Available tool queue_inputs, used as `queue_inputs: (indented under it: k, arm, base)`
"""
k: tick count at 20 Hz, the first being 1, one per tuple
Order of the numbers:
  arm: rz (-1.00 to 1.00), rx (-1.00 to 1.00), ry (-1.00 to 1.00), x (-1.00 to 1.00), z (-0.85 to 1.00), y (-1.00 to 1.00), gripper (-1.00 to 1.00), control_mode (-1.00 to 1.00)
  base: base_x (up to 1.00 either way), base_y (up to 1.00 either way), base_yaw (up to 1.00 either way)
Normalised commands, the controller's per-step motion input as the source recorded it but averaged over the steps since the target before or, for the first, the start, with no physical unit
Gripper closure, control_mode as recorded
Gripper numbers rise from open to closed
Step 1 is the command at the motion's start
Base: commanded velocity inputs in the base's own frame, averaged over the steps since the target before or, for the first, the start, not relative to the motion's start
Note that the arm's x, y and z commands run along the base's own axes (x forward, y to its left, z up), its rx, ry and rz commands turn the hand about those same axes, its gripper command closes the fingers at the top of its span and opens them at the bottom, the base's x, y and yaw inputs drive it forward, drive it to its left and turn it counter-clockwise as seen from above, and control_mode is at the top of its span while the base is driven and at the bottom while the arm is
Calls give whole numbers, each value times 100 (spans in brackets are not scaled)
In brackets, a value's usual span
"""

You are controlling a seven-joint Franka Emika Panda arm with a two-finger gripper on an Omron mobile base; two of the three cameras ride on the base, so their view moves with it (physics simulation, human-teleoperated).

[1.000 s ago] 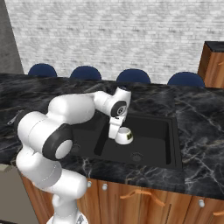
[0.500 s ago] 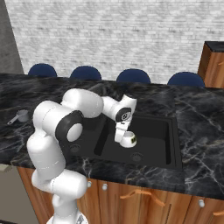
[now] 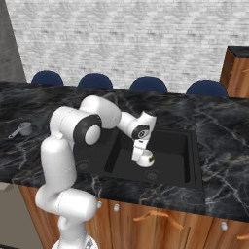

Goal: Move any existing items from the left basin to the right basin for drying. Then move the measuring cup from the counter to the left basin of the sink for washing.

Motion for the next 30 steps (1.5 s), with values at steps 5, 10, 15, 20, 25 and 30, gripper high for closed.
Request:
queue_inputs:
  k: [5, 10, 15, 20, 25, 30]
  arm:
    - [2, 0, 0, 18, -44, -1, 100, -100]
    - [1, 0, 0, 13, -38, 0, 100, -100]
    - [0, 0, -5, 7, -30, 0, 100, -100]
    - [0, 0, -4, 7, -27, 0, 100, -100]
    - [0, 0, -1, 14, -34, 0, 100, -100]
    - [0, 1, 0, 12, -23, 0, 100, -100]
  base:
    - [0, 0, 0]
    - [0, 0, 0]
    - [0, 0, 0]
    - [0, 0, 0]
    - [0, 0, 0]
    - [0, 0, 0]
